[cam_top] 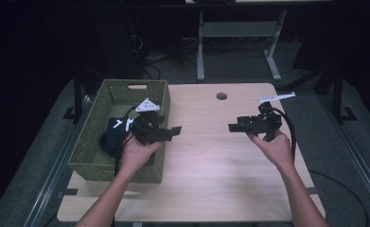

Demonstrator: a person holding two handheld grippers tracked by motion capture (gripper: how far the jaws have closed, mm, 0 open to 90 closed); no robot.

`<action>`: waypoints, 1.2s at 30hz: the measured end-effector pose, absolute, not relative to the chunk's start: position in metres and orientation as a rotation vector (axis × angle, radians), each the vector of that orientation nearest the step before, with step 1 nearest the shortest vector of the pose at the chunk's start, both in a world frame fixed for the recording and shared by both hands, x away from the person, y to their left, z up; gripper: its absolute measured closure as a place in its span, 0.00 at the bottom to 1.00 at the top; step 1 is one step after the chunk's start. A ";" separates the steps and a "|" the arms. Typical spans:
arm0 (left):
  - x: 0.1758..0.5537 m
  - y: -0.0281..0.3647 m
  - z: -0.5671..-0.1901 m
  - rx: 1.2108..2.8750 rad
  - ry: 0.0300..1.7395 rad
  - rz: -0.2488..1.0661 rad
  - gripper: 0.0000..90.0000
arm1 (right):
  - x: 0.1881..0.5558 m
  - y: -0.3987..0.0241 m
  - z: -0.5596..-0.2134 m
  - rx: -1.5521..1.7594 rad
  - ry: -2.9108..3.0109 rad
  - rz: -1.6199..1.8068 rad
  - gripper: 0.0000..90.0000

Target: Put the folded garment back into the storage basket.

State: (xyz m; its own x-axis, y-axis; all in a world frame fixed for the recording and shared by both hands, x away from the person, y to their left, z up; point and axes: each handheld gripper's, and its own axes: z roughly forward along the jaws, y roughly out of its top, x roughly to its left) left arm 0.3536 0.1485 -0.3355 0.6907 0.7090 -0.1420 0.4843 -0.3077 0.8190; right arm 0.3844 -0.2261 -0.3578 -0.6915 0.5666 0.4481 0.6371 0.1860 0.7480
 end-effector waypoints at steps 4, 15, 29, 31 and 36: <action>0.353 0.144 -0.338 1.980 0.913 0.300 0.22 | 0.382 -0.229 -0.360 -1.211 -2.362 -1.549 0.28; 0.347 0.130 -0.345 1.974 0.896 0.270 0.22 | 0.376 -0.247 -0.371 -1.256 -2.342 -1.535 0.27; 0.335 0.107 -0.355 1.986 0.842 0.253 0.22 | 0.362 -0.269 -0.389 -1.316 -2.326 -1.531 0.27; 0.334 0.104 -0.356 1.998 0.840 0.238 0.22 | 0.361 -0.271 -0.390 -1.324 -2.322 -1.531 0.27; 0.324 0.097 -0.361 2.000 0.821 0.215 0.22 | 0.348 -0.280 -0.400 -1.345 -2.337 -1.513 0.27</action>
